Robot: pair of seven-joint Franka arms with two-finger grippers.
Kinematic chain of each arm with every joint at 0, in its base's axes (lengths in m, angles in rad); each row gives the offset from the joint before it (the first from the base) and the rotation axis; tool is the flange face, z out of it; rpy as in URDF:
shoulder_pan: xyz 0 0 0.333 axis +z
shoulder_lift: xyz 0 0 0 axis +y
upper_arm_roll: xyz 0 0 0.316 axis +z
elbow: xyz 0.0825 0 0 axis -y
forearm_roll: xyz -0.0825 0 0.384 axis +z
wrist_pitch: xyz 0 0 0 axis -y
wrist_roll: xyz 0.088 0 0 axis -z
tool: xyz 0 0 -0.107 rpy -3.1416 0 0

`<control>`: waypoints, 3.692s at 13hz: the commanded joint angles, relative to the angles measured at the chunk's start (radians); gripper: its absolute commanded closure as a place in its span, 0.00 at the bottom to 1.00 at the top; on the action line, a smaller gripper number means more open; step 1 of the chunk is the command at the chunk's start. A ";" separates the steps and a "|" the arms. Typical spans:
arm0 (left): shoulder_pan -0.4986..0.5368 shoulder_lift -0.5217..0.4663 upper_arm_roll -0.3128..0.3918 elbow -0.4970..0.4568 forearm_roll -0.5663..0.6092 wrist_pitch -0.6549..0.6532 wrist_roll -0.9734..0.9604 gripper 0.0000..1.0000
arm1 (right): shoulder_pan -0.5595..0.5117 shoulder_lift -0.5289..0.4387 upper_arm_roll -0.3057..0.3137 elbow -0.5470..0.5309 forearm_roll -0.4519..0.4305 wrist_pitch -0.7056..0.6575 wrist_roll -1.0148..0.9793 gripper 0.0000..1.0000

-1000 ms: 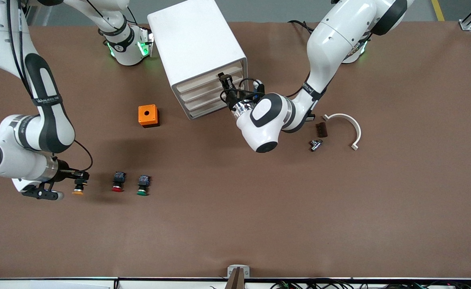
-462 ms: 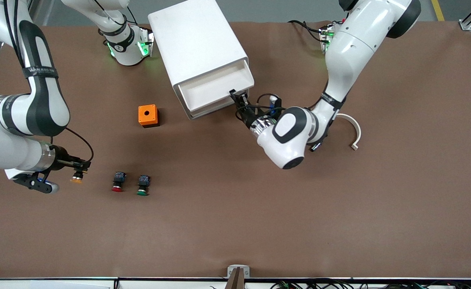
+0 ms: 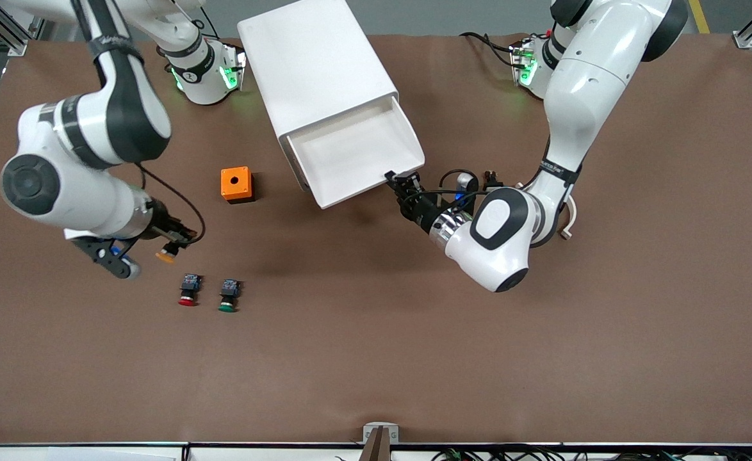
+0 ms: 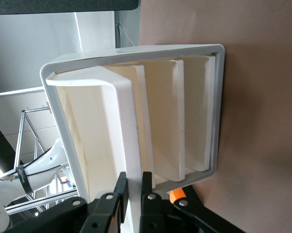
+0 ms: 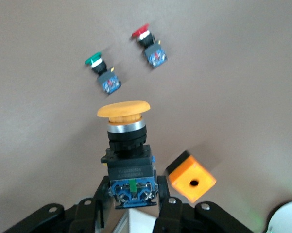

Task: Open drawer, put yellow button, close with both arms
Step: 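Pull the drawer open with the left gripper while the right lifts the button, then lower the yellow button into the open drawer and open the right gripper, then push the drawer shut with the left gripper while the right gripper withdraws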

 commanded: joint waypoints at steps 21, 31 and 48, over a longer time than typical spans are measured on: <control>0.182 -0.145 0.034 0.042 0.387 -0.055 0.406 0.01 | 0.488 0.057 -0.013 0.013 0.135 0.343 1.039 0.99; 0.049 -0.175 0.023 0.044 0.666 -0.044 0.804 0.01 | 0.487 0.108 -0.019 0.026 0.136 0.370 1.092 0.00; -0.333 -0.163 -0.065 -0.014 0.840 0.280 1.271 0.00 | -0.061 -0.063 -0.052 0.188 -0.023 -0.147 -0.236 0.00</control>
